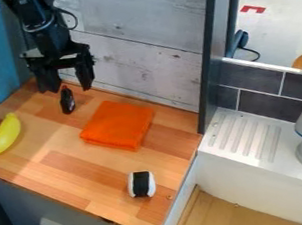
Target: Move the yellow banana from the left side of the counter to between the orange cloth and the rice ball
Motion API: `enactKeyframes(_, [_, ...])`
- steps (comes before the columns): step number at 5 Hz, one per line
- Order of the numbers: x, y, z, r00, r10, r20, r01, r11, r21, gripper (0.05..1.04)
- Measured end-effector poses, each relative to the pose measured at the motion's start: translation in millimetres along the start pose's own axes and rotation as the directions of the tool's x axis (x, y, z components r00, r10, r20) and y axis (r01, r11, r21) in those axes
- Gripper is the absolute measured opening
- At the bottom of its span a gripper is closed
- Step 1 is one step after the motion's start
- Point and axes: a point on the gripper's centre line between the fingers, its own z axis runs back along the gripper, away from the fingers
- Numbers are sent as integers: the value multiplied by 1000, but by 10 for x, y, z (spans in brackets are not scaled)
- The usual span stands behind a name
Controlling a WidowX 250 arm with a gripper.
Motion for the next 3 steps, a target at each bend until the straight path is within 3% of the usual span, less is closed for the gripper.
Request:
enactKeyframes(1, [-67, 19, -127, 999, 6, -40, -6, 1000, -1, 1001])
enactKeyframes(2, [-180, 96, -230, 998, -2, -60, 4, 999, 34, 1001])
enactKeyframes(3, [-300, 369, -89, 999, -29, -35, 30, 999, 39, 1001])
